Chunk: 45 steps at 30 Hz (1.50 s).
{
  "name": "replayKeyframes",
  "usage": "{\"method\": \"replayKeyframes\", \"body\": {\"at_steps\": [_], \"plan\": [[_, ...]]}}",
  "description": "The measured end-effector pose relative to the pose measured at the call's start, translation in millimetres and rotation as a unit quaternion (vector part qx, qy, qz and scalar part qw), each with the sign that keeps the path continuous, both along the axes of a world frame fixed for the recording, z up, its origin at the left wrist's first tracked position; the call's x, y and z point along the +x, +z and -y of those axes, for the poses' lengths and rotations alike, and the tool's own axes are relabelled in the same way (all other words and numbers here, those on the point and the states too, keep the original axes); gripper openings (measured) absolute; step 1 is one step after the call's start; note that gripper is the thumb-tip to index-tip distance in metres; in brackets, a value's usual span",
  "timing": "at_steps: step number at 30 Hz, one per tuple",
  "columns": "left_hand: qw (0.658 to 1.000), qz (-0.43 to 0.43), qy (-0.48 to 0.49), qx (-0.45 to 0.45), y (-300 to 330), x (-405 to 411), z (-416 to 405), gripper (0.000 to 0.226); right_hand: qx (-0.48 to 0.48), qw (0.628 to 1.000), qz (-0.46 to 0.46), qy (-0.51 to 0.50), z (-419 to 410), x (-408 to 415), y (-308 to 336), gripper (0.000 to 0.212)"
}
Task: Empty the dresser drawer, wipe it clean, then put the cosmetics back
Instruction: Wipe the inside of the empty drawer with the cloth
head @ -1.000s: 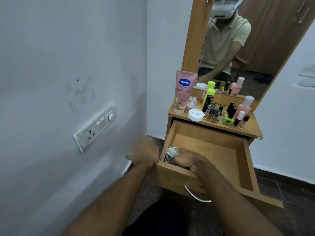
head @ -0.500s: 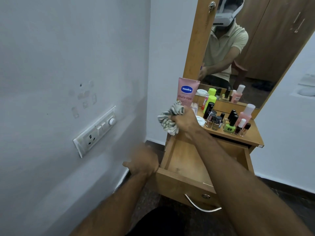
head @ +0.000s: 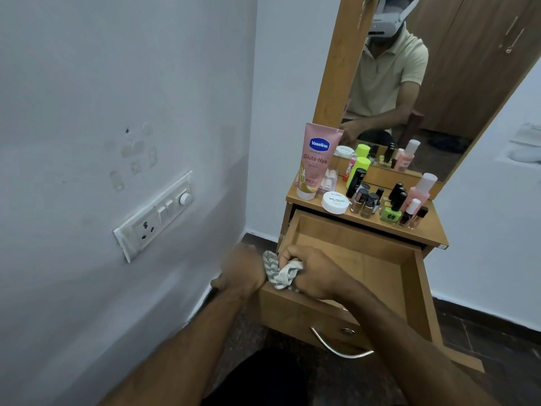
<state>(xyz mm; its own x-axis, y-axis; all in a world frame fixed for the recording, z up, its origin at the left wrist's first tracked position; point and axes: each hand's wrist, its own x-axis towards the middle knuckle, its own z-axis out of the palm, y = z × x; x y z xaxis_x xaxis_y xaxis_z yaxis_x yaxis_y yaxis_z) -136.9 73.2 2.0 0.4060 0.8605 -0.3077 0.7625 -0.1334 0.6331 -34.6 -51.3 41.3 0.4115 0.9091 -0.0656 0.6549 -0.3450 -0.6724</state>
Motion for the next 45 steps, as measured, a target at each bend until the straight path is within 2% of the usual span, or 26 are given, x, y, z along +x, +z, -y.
{"method": "replayKeyframes", "body": {"at_steps": [3,7,9,12,14,16,19,22,25,29,31,33,35,36,39,41,45], "plan": [[1.0,-0.008,0.0,0.001,0.9,-1.2,-0.7,0.048,0.004,1.0,-0.004,-0.024,-7.9,0.6,-1.1,0.032],[1.0,-0.02,-0.008,0.018,1.3,-2.0,-0.9,0.046,0.06,0.988,0.032,-0.135,-22.4,8.6,-8.6,0.027],[0.999,-0.023,-0.011,0.028,1.1,-0.8,-0.1,0.046,0.038,0.992,0.027,-0.115,-20.8,11.9,-8.0,0.028],[0.998,-0.026,-0.028,0.055,1.3,0.3,0.8,0.046,-0.012,0.996,-0.077,-0.048,-11.6,11.0,-8.9,0.032],[0.995,-0.044,-0.056,0.07,2.4,0.6,0.7,0.047,-0.007,0.991,-0.121,-0.049,-11.5,12.9,-12.0,0.031],[0.99,-0.074,-0.082,0.089,3.9,0.2,0.1,0.05,0.022,0.99,-0.089,-0.106,-20.1,17.8,-12.9,0.026],[0.985,-0.088,-0.094,0.113,5.8,-0.5,1.3,0.05,0.062,0.975,0.072,-0.2,-32.6,25.3,-11.1,0.022],[0.984,-0.086,-0.097,0.119,5.8,-1.8,-0.7,0.05,0.049,0.978,0.156,-0.132,-37.6,12.3,-8.6,0.022],[0.985,-0.083,-0.104,0.106,5.4,-2.4,-1.4,0.049,0.015,0.984,0.164,-0.062,-30.2,-2.0,-6.7,0.014],[0.987,-0.071,-0.094,0.106,6.2,-1.2,-0.5,0.047,0.027,0.988,0.092,-0.12,-29.9,17.2,-4.2,0.025],[0.986,-0.076,-0.098,0.11,6.4,-1.0,-0.4,0.046,0.065,0.977,0.091,-0.183,-33.9,25.5,-2.2,0.026],[0.985,-0.081,-0.101,0.115,4.9,-0.9,-1.4,0.046,0.147,0.953,0.078,-0.252,-35.1,31.7,-4.2,0.027],[0.984,-0.078,-0.106,0.117,3.3,0.2,-3.0,0.046,0.198,0.949,0.118,-0.212,-33.5,36.6,-14.2,0.037],[0.984,-0.078,-0.113,0.118,3.2,1.3,-3.6,0.047,0.176,0.96,0.156,-0.152,-32.8,37.1,-20.6,0.043],[0.979,-0.09,-0.13,0.132,2.7,3.8,-3.9,0.047,-0.02,0.977,0.21,-0.029,-30.3,26.1,-31.0,0.055],[0.978,-0.089,-0.13,0.138,2.5,3.4,-3.6,0.047,-0.091,0.971,0.218,-0.022,-32.5,19.8,-30.2,0.061],[0.978,-0.078,-0.13,0.142,1.4,2.4,0.2,0.05,-0.172,0.957,0.232,-0.029,-46.4,30.8,-22.0,0.07]]}}
